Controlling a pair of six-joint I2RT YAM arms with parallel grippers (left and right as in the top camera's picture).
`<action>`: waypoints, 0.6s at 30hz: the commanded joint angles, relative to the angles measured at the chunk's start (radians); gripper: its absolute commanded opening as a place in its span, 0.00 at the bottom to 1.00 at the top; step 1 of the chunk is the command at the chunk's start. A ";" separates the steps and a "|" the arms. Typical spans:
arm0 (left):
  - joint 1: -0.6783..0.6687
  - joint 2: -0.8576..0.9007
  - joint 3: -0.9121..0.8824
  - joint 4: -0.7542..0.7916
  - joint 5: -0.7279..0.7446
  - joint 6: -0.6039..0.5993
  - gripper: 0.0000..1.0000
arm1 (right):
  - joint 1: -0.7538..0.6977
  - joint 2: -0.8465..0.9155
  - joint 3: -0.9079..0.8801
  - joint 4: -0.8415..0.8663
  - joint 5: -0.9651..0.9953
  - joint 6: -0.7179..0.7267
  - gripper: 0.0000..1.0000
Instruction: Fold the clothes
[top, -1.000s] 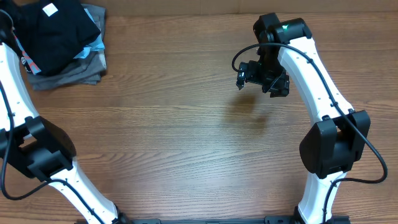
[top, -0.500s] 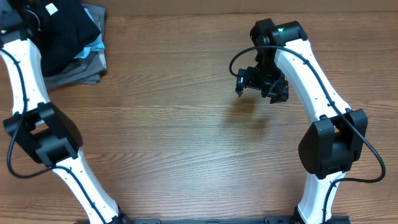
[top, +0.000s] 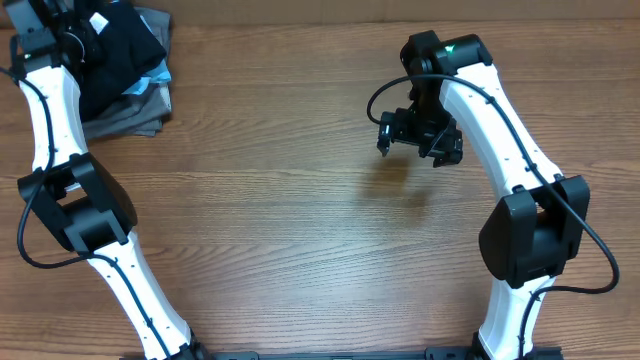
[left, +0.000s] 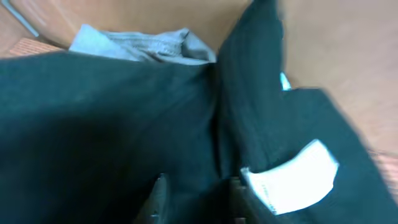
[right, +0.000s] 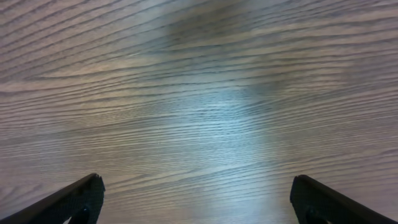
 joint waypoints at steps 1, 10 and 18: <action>-0.013 -0.134 0.057 -0.023 0.024 -0.055 0.68 | 0.038 -0.013 -0.003 0.019 -0.001 0.024 1.00; -0.013 -0.402 0.057 -0.229 0.066 -0.154 1.00 | 0.146 -0.111 -0.003 0.077 0.023 0.056 1.00; -0.014 -0.649 0.057 -0.517 0.301 -0.157 1.00 | 0.186 -0.412 -0.003 0.006 0.097 0.072 1.00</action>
